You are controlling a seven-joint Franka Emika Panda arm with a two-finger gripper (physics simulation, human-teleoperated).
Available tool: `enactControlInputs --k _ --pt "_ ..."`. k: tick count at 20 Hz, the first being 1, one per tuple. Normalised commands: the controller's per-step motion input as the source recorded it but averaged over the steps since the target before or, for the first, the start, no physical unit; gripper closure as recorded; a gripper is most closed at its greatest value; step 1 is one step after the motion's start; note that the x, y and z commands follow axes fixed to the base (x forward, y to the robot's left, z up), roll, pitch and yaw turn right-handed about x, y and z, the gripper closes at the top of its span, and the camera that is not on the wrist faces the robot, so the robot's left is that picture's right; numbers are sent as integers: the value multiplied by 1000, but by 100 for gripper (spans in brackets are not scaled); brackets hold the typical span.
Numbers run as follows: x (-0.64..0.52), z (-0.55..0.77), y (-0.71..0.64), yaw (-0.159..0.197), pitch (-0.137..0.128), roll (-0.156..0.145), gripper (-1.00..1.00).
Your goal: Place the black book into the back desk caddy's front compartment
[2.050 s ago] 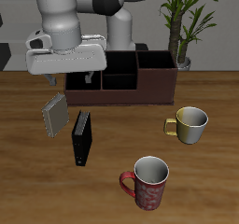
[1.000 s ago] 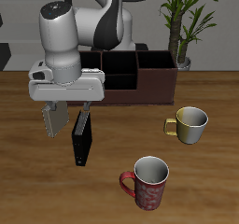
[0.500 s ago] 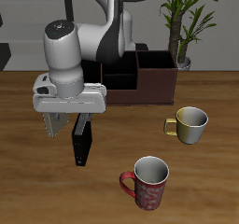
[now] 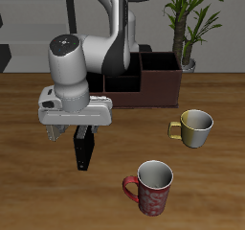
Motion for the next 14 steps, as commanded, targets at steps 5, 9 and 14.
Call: enactControlInputs --k 5,9,14 --pt "30 -134 176 5 11 33 100" --pt "19 -59 78 11 7 15 100" --pt "-41 124 -43 18 -17 0 100"
